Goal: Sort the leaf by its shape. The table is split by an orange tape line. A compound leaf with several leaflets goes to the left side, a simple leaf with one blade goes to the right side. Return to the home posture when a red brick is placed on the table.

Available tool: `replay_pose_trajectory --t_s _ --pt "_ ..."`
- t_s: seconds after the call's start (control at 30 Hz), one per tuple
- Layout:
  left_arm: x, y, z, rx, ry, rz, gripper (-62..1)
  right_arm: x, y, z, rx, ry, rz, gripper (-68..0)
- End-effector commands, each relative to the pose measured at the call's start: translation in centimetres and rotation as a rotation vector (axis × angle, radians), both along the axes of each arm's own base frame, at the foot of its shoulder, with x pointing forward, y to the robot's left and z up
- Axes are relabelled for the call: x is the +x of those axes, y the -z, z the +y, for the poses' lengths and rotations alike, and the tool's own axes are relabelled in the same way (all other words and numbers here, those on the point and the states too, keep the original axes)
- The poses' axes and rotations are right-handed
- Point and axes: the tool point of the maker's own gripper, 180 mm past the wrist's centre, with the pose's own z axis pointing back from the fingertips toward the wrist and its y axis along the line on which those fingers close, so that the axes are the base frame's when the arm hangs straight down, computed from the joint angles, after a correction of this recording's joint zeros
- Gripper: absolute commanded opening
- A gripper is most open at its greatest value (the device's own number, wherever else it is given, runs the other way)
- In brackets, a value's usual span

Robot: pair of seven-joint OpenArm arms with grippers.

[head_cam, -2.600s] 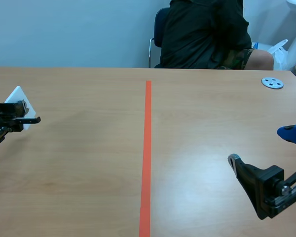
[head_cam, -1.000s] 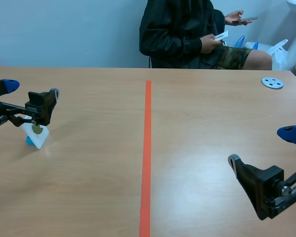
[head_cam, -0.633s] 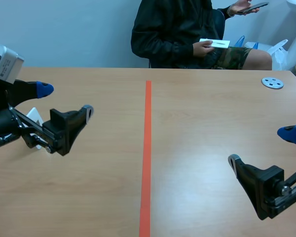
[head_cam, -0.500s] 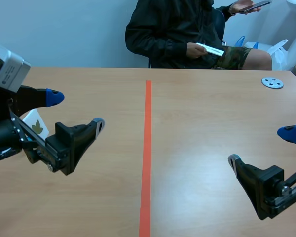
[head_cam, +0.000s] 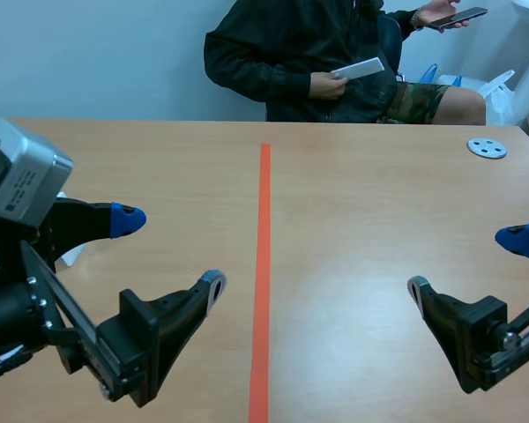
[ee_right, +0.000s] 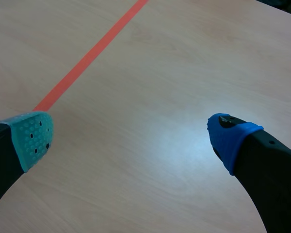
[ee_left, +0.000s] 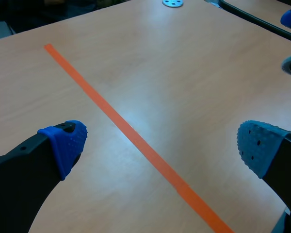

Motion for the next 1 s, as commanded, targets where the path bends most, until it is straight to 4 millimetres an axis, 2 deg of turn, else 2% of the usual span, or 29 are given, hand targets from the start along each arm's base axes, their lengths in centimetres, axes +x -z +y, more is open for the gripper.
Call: replay_pose_trajectory --t_s 0.0,0.97 --pt "0.51 -0.24 0.29 -0.014 -0.033 -0.010 1.4 0.40 -0.97 0.26 0.010 -0.008 -0.032 0.4" --pt "0.87 -0.25 0.59 -0.017 -0.067 -0.012 1.4 0.41 -0.97 0.25 0.009 -0.008 -0.032 0.4"
